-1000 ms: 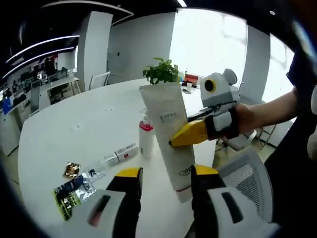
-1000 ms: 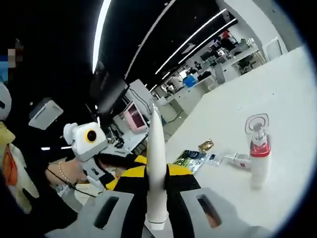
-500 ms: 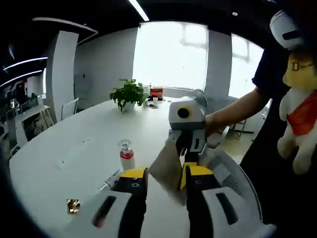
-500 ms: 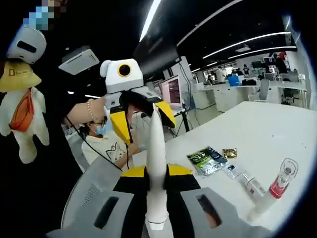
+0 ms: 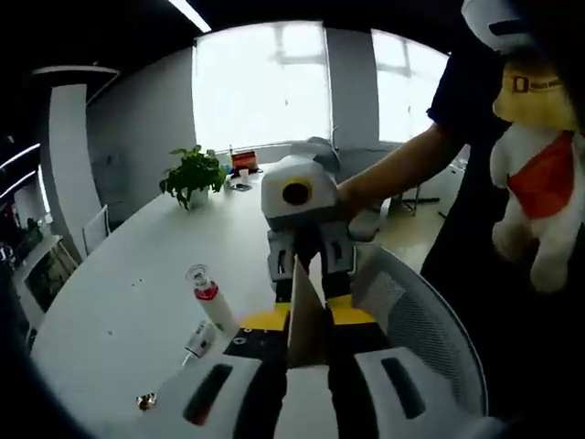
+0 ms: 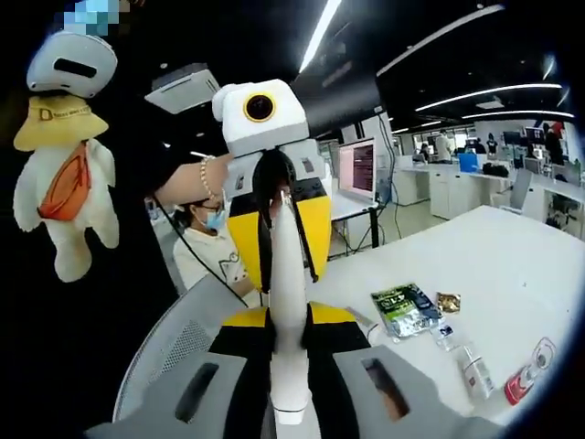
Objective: Arrange the skincare products in the storage area until every visible bottle or jar stands upright without overlapping.
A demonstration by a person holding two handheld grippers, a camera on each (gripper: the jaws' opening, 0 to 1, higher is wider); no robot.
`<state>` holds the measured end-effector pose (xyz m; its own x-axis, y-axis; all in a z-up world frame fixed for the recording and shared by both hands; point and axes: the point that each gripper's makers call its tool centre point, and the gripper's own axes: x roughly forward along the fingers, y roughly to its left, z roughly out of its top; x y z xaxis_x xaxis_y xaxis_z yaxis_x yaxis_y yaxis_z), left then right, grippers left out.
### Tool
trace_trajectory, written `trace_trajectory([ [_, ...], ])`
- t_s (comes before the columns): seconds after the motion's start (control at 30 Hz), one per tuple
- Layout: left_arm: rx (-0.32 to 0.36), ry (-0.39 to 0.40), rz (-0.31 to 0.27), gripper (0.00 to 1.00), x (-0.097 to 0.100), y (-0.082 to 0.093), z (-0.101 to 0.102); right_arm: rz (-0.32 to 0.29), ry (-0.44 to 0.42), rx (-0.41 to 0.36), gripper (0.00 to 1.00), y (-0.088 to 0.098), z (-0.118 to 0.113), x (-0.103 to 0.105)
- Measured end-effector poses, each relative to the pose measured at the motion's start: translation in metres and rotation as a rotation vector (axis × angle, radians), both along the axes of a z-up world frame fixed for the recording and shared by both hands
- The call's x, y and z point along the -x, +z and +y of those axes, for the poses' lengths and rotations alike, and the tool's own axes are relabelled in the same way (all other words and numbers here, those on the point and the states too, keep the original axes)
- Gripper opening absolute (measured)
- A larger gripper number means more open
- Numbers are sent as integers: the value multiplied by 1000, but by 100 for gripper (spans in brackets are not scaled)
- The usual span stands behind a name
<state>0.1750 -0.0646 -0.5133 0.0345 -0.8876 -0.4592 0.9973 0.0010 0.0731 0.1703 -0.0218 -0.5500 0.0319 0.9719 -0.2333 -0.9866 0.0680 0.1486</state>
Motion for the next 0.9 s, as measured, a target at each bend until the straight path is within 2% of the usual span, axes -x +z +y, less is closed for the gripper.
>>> trace_trajectory([
  [0.07, -24, -17, -15, 19, 2, -4, 2, -5, 3, 11, 13, -3, 2, 2],
  [0.13, -54, 4, 40, 16, 4, -8, 4, -18, 5, 23, 13, -6, 2, 4],
  [0.2, -48, -10, 2, 15, 4, -7, 3, -8, -6, 19, 14, -7, 2, 3],
  [0.3, -66, -8, 8, 14, 4, -6, 2, -25, -26, 16, 16, -8, 2, 4],
  [0.33, -72, -19, -6, 13, 5, -6, 0, -30, -41, 12, 17, -8, 2, 4],
  [0.47, -61, -43, -11, 12, 2, -3, -6, 5, -129, -52, 19, -8, -2, -2],
  [0.63, -53, -52, -14, 12, 2, -7, -13, 4, -163, -59, 20, -13, -8, -3],
  [0.7, -54, -53, -10, 12, 2, -9, -15, 4, -165, -46, 20, -18, -11, -3],
  [0.8, -16, -37, 1, 11, -3, -2, -19, 5, -146, 53, 25, -43, -16, -2],
  [0.9, -5, -20, 5, 12, -9, 2, -22, 7, -156, 47, 24, -51, -18, -6],
])
